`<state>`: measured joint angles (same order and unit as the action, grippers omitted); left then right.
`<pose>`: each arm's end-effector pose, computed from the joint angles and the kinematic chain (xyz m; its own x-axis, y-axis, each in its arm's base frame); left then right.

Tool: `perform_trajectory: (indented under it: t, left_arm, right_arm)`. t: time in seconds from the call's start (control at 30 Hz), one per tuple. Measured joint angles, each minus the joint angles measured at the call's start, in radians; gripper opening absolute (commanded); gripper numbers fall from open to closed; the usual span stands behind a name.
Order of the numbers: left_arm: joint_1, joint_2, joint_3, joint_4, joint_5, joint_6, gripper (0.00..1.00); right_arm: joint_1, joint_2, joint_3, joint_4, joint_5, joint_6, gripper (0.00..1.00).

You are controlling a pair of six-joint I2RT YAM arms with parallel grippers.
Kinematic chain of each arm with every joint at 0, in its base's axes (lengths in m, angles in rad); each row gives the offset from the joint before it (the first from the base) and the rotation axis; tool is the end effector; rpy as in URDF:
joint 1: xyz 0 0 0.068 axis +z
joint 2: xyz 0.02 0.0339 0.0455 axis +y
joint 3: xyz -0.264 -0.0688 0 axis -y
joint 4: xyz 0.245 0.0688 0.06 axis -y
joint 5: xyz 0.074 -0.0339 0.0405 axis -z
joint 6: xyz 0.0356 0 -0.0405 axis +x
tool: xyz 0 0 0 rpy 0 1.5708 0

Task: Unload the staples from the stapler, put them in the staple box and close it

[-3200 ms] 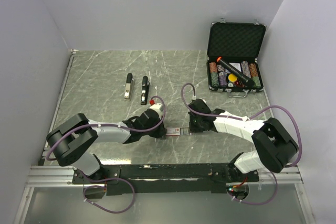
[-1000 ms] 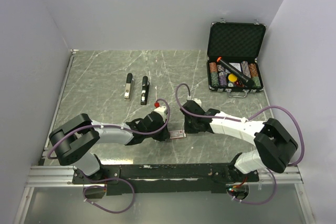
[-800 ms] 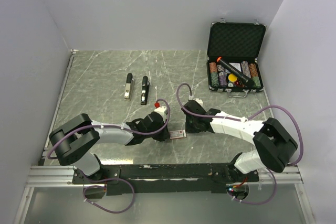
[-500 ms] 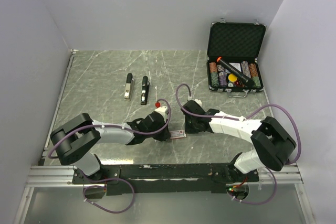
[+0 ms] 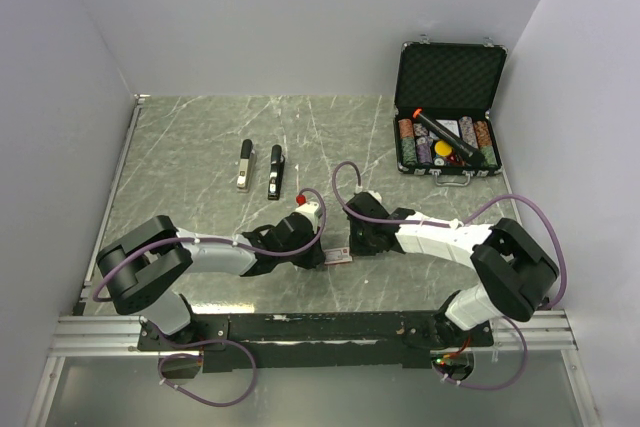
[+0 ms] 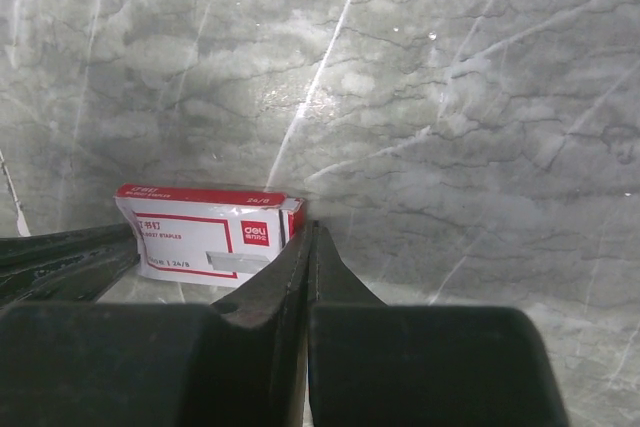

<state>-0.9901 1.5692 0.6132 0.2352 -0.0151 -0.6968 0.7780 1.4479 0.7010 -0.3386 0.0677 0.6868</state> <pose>0.1608 -0.2440 0.1396 -0.8102 0.0651 -0.5825 0.4040 0.7821 -0.4745 0.1864 0.1803 0.1562 -0.9170 -0.0154 -0.3986 -0.1246 0.9603 0.2495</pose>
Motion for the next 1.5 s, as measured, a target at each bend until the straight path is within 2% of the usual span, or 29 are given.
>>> perform_trajectory:
  t: [0.7,0.9,1.0,1.2,1.3,1.5]
  left_arm:
    - [-0.002,0.005,0.004,0.000,-0.004,0.000,0.01]
    - [-0.006,0.004,0.004,0.000,-0.016,0.000,0.06]
    - [-0.010,0.000,0.004,-0.005,-0.028,0.000,0.10]
    - [-0.011,-0.036,0.000,-0.065,-0.073,0.002,0.21]
    - [-0.011,-0.056,-0.002,-0.093,-0.095,0.003,0.25]
    - [-0.011,-0.133,-0.002,-0.155,-0.136,0.004,0.36]
  right_arm:
    - [0.026,0.008,0.004,0.006,0.017,0.001,0.00]
    - [0.039,-0.002,0.006,-0.018,0.045,0.002,0.08]
    - [0.039,-0.014,0.006,-0.039,0.044,0.003,0.10]
    - [0.037,-0.062,0.006,-0.077,0.071,0.002,0.23]
    - [0.033,-0.081,0.006,-0.103,0.094,-0.001,0.24]
    - [0.026,-0.154,0.006,-0.146,0.127,-0.012,0.40]
